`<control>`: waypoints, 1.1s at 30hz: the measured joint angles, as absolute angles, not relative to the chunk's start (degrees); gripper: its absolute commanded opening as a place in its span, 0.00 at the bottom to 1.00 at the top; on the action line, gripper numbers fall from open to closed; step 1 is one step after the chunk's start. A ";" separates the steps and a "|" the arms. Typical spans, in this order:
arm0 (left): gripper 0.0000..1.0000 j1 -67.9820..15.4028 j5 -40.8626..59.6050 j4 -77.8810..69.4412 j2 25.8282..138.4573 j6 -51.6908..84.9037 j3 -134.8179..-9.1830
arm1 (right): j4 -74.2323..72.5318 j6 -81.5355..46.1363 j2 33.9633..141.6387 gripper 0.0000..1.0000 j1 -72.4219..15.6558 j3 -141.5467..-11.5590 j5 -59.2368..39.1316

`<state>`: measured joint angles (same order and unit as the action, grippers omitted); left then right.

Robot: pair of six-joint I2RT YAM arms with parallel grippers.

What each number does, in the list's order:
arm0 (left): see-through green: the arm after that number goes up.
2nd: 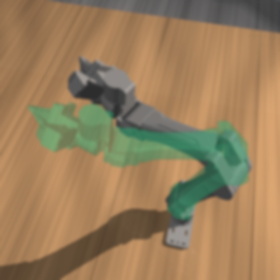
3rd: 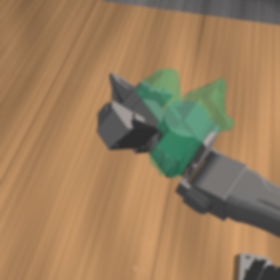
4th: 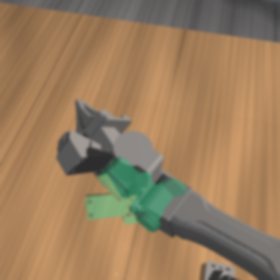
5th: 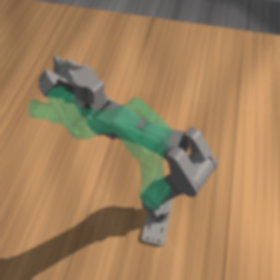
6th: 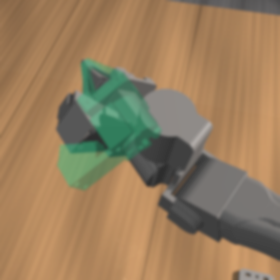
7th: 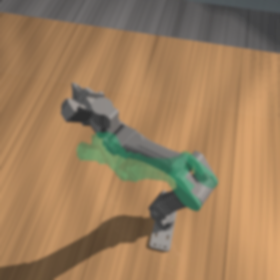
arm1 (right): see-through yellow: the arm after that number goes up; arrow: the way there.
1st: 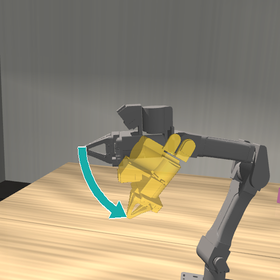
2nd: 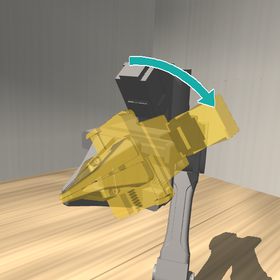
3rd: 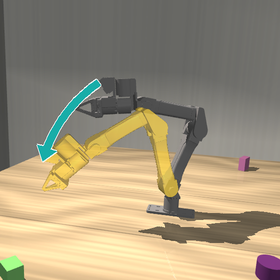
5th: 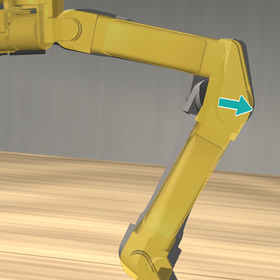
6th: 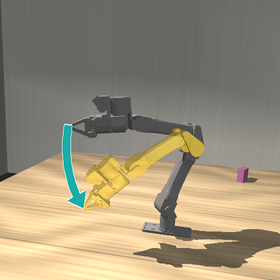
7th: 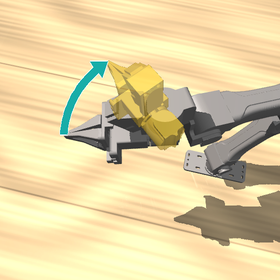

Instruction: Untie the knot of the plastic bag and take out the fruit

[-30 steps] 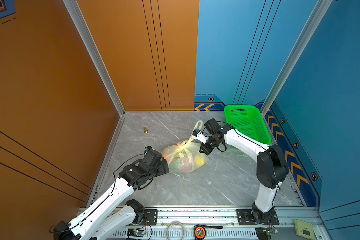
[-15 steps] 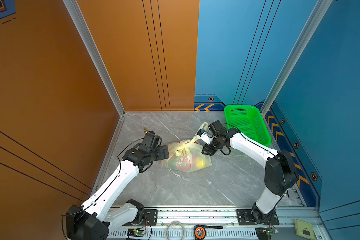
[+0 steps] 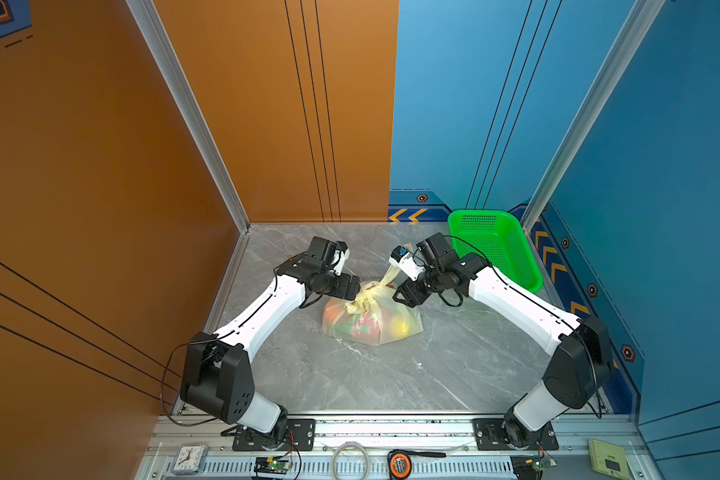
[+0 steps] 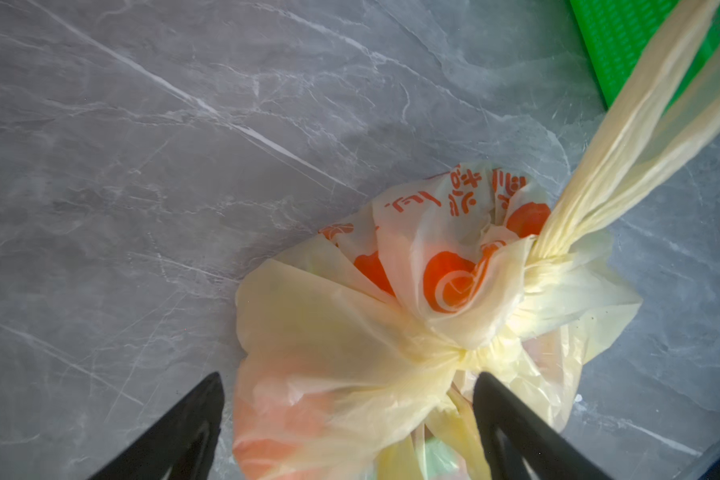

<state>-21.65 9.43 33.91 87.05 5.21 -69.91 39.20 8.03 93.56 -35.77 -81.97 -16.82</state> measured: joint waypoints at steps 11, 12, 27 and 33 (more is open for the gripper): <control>0.74 -21.78 9.78 31.51 87.42 -3.38 -68.27 | 36.45 7.60 98.61 0.73 -39.03 -84.82 -14.00; 0.75 -21.76 10.02 30.98 87.44 -3.99 -67.68 | 36.32 7.60 99.09 0.73 -39.03 -85.06 -13.69; 0.77 -19.88 15.77 26.04 87.55 -10.13 -62.61 | 35.18 7.60 102.39 0.74 -39.35 -86.13 -13.17; 0.64 -19.88 15.75 24.36 88.16 -11.33 -60.86 | 35.09 7.60 103.00 0.75 -39.44 -86.13 -13.19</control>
